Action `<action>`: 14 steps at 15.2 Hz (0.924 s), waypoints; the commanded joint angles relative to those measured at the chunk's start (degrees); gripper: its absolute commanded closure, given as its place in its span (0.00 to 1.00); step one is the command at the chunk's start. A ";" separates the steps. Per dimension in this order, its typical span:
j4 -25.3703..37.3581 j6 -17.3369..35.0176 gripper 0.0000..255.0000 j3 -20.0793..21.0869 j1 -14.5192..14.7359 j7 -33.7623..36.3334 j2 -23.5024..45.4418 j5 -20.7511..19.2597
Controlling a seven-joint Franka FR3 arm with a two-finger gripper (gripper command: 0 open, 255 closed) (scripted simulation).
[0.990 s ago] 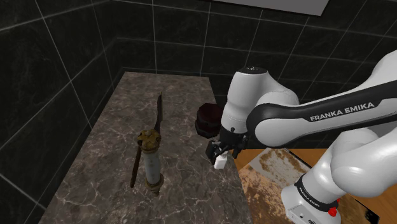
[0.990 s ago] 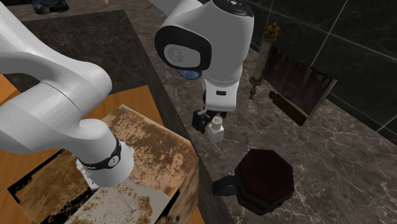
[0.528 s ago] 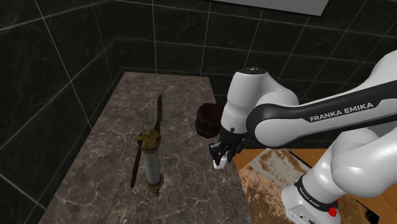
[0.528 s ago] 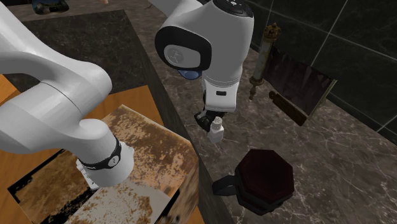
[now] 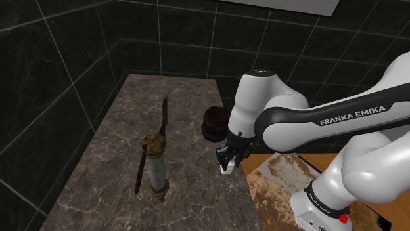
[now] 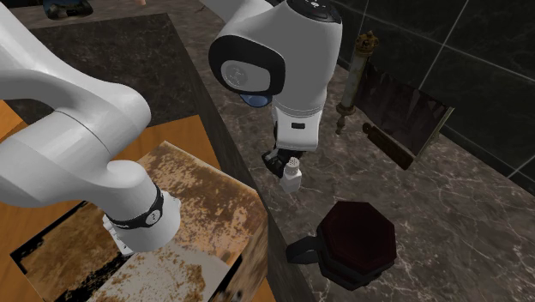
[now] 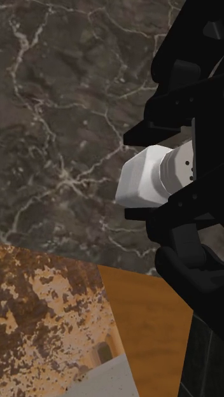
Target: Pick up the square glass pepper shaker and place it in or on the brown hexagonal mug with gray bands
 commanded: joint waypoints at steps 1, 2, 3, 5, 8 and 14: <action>0.34 -1.04 1.00 -0.28 0.05 0.03 -0.68 -0.10; 0.72 -2.05 1.00 -0.55 0.08 0.07 -1.32 -0.21; 1.11 -3.06 1.00 -0.82 0.11 0.12 -1.94 -0.33; 1.94 -5.05 1.00 -1.35 0.16 0.22 -3.11 -0.60; 3.27 -7.94 1.00 -2.13 0.18 0.39 -4.69 -1.02; 6.27 -13.46 1.00 -3.63 0.13 0.79 -7.23 -1.97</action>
